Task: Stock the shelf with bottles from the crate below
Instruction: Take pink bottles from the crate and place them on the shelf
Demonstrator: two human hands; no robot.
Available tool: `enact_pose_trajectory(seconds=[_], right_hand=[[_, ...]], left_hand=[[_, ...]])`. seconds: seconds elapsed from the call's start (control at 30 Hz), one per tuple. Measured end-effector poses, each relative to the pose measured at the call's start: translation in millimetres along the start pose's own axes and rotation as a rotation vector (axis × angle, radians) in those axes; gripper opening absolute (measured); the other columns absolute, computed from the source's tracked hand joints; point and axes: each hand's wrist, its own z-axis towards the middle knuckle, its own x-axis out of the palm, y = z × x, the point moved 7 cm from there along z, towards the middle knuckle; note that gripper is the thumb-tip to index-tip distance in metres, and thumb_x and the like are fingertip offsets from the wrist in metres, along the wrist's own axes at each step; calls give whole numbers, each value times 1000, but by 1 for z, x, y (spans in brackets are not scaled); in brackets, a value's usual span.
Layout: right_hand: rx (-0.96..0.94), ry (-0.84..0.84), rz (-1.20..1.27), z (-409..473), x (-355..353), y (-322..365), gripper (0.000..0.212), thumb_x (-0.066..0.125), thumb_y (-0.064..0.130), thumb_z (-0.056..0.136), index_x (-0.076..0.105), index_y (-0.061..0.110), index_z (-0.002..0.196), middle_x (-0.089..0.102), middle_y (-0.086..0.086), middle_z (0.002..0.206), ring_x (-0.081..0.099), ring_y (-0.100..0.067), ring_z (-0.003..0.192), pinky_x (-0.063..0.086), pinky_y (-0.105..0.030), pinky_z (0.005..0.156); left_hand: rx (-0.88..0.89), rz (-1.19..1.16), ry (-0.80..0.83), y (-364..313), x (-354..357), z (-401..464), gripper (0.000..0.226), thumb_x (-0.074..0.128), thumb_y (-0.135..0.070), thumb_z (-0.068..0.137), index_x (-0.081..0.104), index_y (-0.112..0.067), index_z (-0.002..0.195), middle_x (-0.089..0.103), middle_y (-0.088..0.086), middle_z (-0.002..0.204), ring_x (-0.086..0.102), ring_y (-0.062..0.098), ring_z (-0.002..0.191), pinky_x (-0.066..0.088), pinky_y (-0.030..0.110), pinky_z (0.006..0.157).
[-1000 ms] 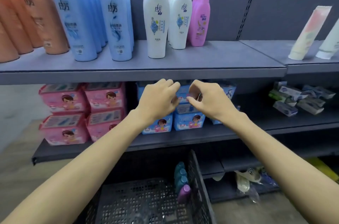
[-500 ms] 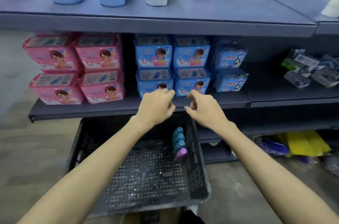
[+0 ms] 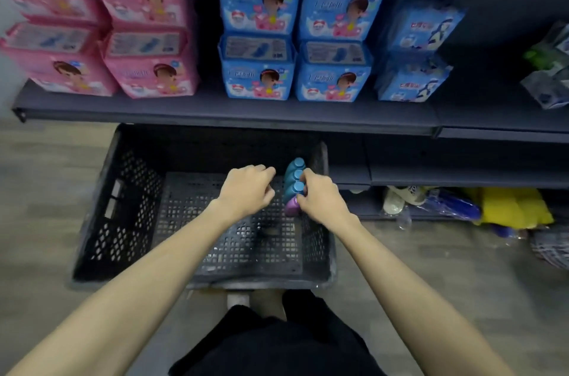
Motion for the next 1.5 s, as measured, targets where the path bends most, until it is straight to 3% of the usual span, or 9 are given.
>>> enact_pose_trajectory(seconds=[0.13,0.4,0.63,0.83,1.0,1.13,1.2,1.33,1.5], right_hand=[[20,32,-83,2,27,-3,57,61,13,93,34,5,143,43,-16,132,56,-37,111,47,-42,88],[118,197,-179,19,69,-11,68,60,-7,88,24,-1,145,34,-22,143,54,-38,120,49,-41,91],[323,219,-181,37,113,-34,49,38,6,102,21,-5,147,29,-26,151,50,-35,129,47,-41,96],[431,178,-74,48,126,-44,40,35,6,103,29,-2,142,36,-23,149,62,-36,113,51,-44,82],[374,218,-100,58,139,-50,47,30,10,105,25,0,150,36,-23,152,50,-38,129,41,-47,102],[257,142,-144,65,139,-49,48,16,25,105,51,10,135,58,-13,135,56,-33,119,40,-40,94],[269,152,-109,64,146,-52,47,17,24,105,54,11,131,61,-13,130,58,-33,113,40,-37,86],[423,140,11,54,155,-61,46,28,38,102,55,15,132,54,-12,137,53,-32,122,38,-41,104],[442,144,180,56,166,-64,35,42,18,103,49,3,134,56,-21,129,53,-39,121,42,-44,97]], left_hand=[[-75,-34,87,-1,29,-5,15,51,-30,84,53,-15,90,60,1,84,60,25,78,40,32,56],[-168,-61,201,-6,74,-12,20,52,-33,89,51,-16,99,62,2,94,63,27,86,45,35,64],[-312,-163,237,8,96,-13,19,52,-31,88,54,-16,99,65,5,99,63,30,91,48,37,70],[-386,-182,271,19,115,-14,19,52,-30,88,55,-16,99,67,8,102,63,32,92,48,38,73],[-399,-194,283,16,127,-19,21,50,-32,89,55,-16,102,67,9,101,62,32,91,48,37,72],[-408,-189,292,16,132,-21,22,50,-32,89,55,-15,102,68,11,101,63,33,91,48,38,73],[-398,-195,290,15,136,-21,21,51,-30,89,55,-14,102,67,10,102,62,33,91,45,37,71],[-393,-214,277,13,141,-23,23,52,-29,89,54,-15,107,67,10,102,62,33,91,40,35,68],[-438,-227,255,27,138,-31,29,52,-29,88,50,-16,114,68,10,99,63,34,89,50,40,70]])
